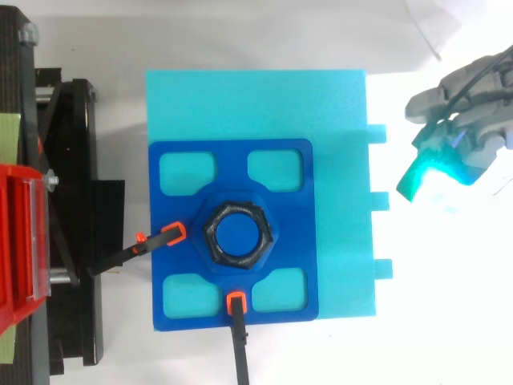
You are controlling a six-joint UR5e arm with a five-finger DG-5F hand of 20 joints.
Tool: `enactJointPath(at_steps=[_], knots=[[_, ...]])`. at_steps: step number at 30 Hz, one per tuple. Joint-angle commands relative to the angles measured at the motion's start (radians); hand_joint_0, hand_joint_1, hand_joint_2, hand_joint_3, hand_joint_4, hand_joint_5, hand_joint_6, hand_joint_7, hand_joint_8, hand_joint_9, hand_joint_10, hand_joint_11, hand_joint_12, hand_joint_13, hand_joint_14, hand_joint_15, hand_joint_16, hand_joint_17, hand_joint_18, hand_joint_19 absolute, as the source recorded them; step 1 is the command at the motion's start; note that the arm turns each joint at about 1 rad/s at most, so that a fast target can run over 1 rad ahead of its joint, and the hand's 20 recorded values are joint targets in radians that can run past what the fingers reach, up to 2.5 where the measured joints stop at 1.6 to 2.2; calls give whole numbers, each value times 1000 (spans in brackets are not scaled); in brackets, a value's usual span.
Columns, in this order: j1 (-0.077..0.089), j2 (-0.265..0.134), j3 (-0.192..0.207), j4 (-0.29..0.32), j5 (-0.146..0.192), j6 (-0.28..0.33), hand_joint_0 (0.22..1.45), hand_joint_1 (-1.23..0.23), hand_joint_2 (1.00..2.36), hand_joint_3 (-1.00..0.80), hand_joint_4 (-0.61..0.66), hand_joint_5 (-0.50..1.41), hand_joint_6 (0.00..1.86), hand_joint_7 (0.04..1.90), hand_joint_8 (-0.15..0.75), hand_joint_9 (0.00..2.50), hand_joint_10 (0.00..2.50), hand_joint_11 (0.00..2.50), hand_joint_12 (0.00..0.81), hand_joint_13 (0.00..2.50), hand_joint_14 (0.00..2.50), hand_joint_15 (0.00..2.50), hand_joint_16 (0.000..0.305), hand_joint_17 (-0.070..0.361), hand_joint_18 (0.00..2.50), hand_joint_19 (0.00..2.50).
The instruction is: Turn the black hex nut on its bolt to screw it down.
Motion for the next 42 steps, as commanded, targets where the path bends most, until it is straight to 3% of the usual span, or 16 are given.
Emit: enactJointPath(at_steps=[1,8,16,23,31,42], knots=[[1,0,-1,-10,-2,15,420,-420,1000,-500,313,-215,503,916,284,546,9,318,349,451,2,66,59,134,472,261],[2,0,-1,-14,3,13,423,-421,1000,-500,305,-218,503,905,281,557,9,314,343,453,3,71,60,134,469,262],[2,0,-1,-14,3,12,427,-409,1000,-500,275,-226,503,907,269,511,9,304,349,318,1,32,59,132,213,185],[2,0,-1,-14,1,12,458,-392,1000,-500,258,-231,503,887,269,485,9,276,353,260,0,0,56,126,205,174],[2,0,-1,-14,3,12,465,-375,1000,-500,233,-250,502,791,258,291,3,61,363,86,0,0,53,119,123,118],[2,0,-1,-14,3,12,489,-407,1003,-471,226,-240,502,752,251,359,0,37,339,157,0,0,52,118,151,169]])
